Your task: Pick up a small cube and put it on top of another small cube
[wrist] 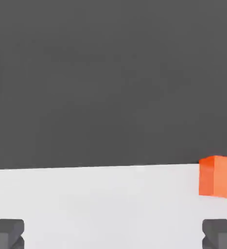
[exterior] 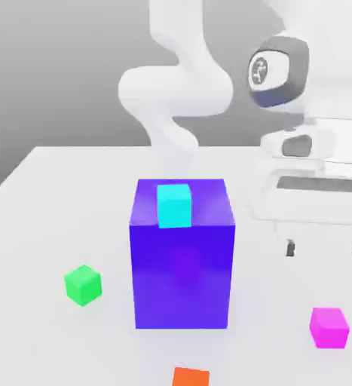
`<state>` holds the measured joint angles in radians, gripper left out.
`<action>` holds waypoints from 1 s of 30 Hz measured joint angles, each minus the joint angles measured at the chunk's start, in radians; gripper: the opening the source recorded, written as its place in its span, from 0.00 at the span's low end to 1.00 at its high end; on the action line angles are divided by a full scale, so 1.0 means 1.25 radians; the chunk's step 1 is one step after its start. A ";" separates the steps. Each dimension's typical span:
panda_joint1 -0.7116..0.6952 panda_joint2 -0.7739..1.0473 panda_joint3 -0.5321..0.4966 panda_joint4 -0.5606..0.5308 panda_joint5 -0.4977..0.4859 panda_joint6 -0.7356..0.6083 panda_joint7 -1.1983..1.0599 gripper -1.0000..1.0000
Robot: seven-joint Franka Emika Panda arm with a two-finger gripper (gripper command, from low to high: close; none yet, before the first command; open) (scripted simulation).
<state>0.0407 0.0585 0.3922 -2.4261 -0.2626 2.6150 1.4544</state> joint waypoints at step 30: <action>-0.055 0.039 -0.087 -0.049 0.097 0.082 0.025 0.00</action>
<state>-0.0286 0.1073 0.2840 -2.4871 -0.1412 2.7177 1.4858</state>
